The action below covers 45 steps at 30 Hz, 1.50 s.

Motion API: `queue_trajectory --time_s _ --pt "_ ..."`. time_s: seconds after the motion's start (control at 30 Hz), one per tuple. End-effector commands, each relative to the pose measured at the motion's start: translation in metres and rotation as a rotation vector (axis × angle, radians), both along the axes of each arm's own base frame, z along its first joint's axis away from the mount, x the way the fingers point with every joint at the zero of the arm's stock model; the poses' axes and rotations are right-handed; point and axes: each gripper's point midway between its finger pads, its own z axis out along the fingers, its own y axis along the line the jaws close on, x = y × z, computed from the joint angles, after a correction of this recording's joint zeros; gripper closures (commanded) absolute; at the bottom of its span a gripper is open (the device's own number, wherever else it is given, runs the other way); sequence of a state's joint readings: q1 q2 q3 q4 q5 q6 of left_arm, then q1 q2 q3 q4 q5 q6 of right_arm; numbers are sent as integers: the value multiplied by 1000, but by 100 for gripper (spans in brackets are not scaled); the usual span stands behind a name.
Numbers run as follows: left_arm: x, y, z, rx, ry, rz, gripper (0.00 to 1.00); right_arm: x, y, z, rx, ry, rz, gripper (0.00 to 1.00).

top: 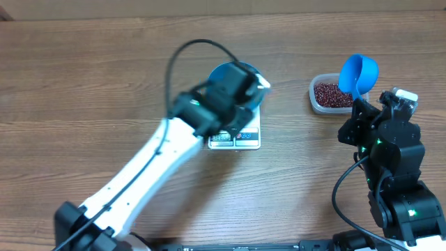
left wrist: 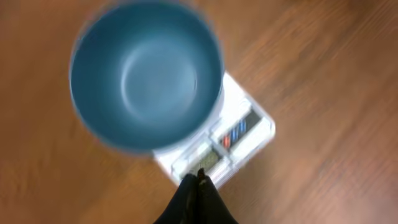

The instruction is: Scoop item into bowl and weigh 150g on scale

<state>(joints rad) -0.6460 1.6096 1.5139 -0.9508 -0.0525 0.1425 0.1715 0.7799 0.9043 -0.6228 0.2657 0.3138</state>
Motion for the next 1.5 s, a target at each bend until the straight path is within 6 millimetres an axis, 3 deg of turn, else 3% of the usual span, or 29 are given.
queue_trajectory --time_s 0.0,0.13,0.23,0.33,0.5,0.67,0.7,0.73,0.77,1.17,1.27,1.47 --pt "-11 24 6 -113 138 -29 96 0 -2 17 -2 -40 -3 96" --pt "-35 41 -5 -116 289 -26 96 0 -2 17 -2 -38 -3 96" --pt "-41 44 -8 -92 312 -24 96 1 -1 16 -2 -37 -3 97" --pt "-38 51 -9 -60 297 9 96 1 -1 16 -3 -35 -3 96" --pt "-24 77 -13 48 240 168 96 1 -2 15 -3 -31 -3 96" --pt "-22 76 -12 37 239 177 96 1 -1 15 -3 -31 -3 96" --pt "-22 75 -12 35 236 177 74 1 -1 15 -3 -31 -3 96" --pt "-21 75 -12 32 235 176 25 1 -1 15 -3 -31 -3 96" --pt "-20 73 -11 25 229 176 0 1 -1 15 -3 -31 -3 96" --pt "-20 71 -11 13 232 172 0 1 4 8 -14 -2 32 96" --pt "-20 71 -11 13 232 172 0 9 24 4 -50 30 174 96" --pt "-20 71 -11 13 232 172 0 44 31 13 -98 140 203 97"
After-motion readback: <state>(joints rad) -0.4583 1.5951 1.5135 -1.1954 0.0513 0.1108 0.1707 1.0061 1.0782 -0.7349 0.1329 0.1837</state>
